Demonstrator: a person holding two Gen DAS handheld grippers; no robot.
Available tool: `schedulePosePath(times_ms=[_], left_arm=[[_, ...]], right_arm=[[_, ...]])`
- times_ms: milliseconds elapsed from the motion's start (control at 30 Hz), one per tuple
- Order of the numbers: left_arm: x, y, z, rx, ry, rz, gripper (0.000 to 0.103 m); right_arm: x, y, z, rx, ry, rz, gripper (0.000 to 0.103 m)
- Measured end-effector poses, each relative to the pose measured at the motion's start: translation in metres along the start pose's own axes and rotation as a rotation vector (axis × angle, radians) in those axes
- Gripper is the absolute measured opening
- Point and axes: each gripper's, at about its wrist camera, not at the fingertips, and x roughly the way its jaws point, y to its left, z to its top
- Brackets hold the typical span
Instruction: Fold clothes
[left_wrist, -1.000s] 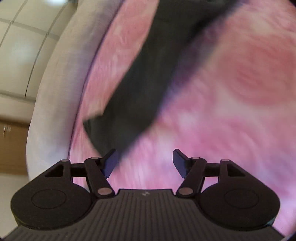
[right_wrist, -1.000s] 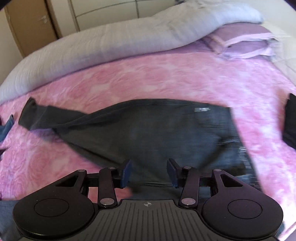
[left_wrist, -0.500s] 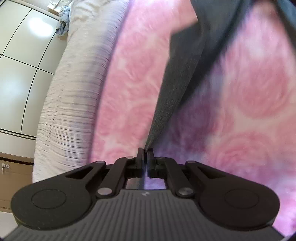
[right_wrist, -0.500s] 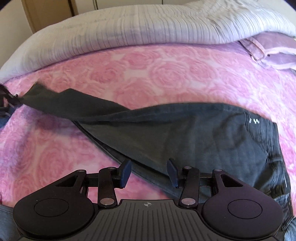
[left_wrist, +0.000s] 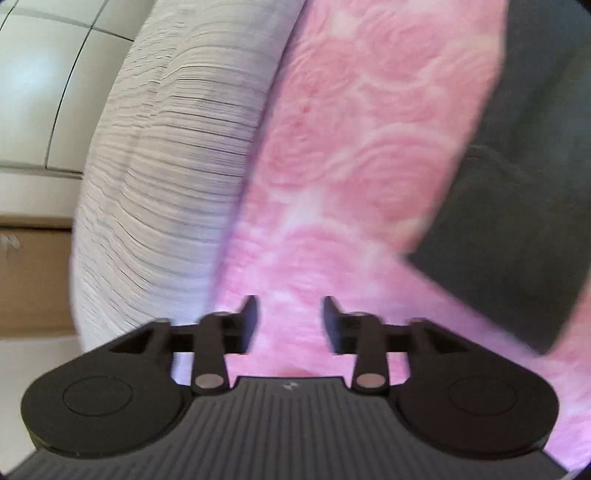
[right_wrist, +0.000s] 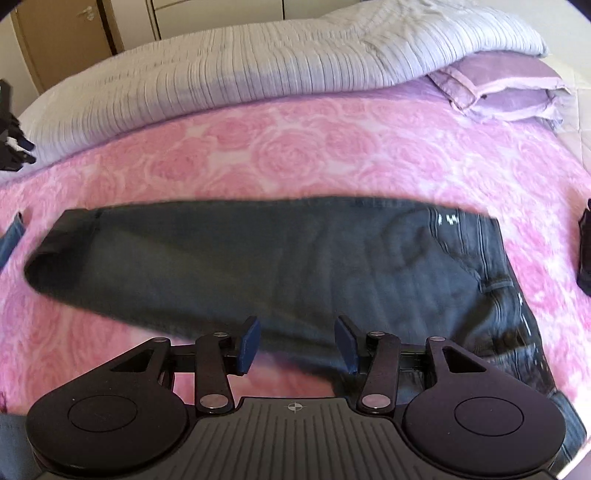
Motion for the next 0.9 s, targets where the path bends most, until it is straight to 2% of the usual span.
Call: schedulePosePath(times_ms=[67, 167, 300, 367, 467, 500, 533, 567, 667, 767, 833, 867, 900], left_arm=[[-0.022, -0.02, -0.026, -0.147, -0.036, -0.106, 0.046], [-0.037, -0.059, -0.043, -0.314, -0.085, -0.264, 0.052], [-0.033, -0.122, -0.023, -0.344, -0.167, -0.288, 0.057], [-0.024, -0.146, -0.004, -0.316, -0.209, -0.244, 0.066], [-0.01, -0.182, 0.018, -0.219, -0.237, -0.144, 0.067], [-0.002, -0.182, 0.015, -0.178, -0.21, -0.084, 0.066], [0.006, -0.182, 0.012, -0.138, -0.183, -0.024, 0.055], [0.014, -0.182, 0.008, -0.097, -0.156, 0.035, 0.048], [0.02, -0.11, -0.047, -0.366, -0.033, 0.137, 0.029], [0.022, -0.039, -0.127, -0.637, 0.096, 0.241, 0.029], [0.019, -0.02, -0.165, -0.695, 0.159, 0.298, 0.024], [0.011, -0.023, -0.166, -0.679, 0.118, 0.284, 0.026], [0.004, -0.027, -0.167, -0.662, 0.077, 0.27, 0.036]], right_arm=[[0.007, 0.0, -0.01, 0.015, 0.04, 0.012, 0.05], [0.019, 0.01, -0.014, 0.015, 0.078, 0.042, 0.05], [0.032, 0.029, -0.011, 0.01, 0.104, 0.075, 0.051], [0.033, 0.039, -0.007, -0.004, 0.096, 0.078, 0.051], [0.033, 0.047, -0.004, -0.023, 0.09, 0.066, 0.051], [0.033, 0.048, -0.005, -0.024, 0.091, 0.06, 0.051], [0.033, 0.049, -0.006, -0.023, 0.095, 0.052, 0.051], [0.033, 0.049, -0.008, -0.021, 0.101, 0.042, 0.051], [0.029, 0.047, -0.01, -0.008, 0.106, 0.017, 0.052], [0.026, 0.044, -0.013, 0.011, 0.107, 0.004, 0.052], [0.028, 0.044, -0.016, 0.027, 0.116, -0.001, 0.052], [0.03, 0.044, -0.018, 0.034, 0.123, -0.002, 0.052], [0.032, 0.044, -0.02, 0.042, 0.13, -0.003, 0.052]])
